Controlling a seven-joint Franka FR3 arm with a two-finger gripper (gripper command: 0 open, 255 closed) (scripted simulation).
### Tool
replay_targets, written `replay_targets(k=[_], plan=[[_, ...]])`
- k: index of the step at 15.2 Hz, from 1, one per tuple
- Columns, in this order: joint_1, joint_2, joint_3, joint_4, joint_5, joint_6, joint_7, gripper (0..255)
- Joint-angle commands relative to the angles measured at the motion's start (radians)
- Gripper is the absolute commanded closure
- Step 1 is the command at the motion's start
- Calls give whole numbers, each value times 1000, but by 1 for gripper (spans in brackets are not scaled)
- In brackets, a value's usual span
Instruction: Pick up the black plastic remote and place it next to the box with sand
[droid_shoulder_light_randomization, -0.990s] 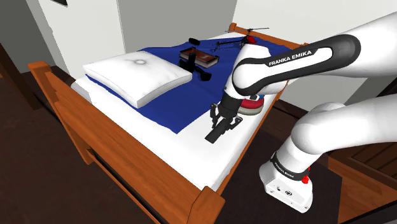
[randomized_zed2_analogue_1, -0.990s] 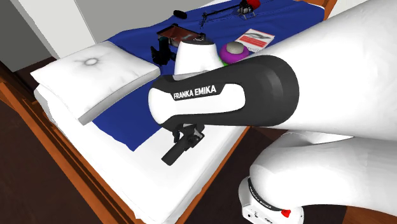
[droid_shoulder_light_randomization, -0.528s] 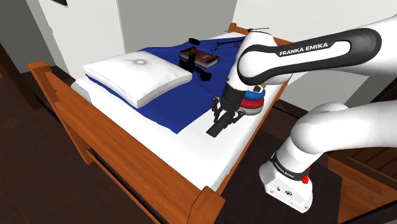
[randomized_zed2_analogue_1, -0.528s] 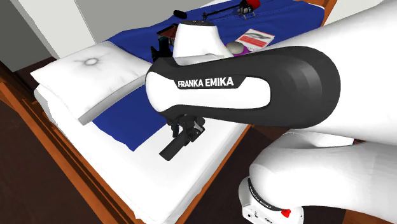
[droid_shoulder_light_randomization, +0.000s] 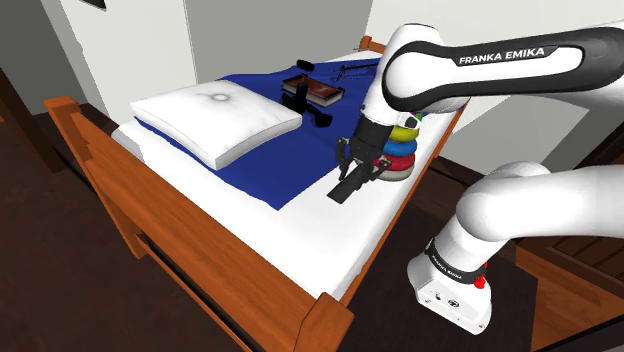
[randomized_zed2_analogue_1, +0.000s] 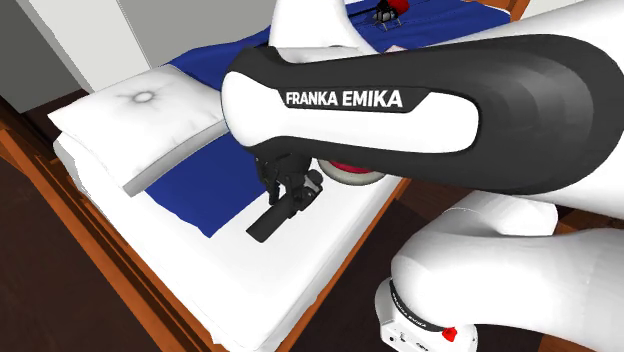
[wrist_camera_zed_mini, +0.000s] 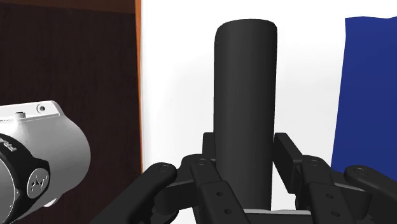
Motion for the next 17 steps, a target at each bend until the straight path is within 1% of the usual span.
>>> replay_targets(k=[1,6,12,17], plan=[[-2,-17,-9,20,-12,-35,11,255],[-12,-41,-33,73,-42,-110,30,255],[-128,162,-112,175,-139,-42,-100,255],[-204,339,-163,292,-208,-4,-180,255]])
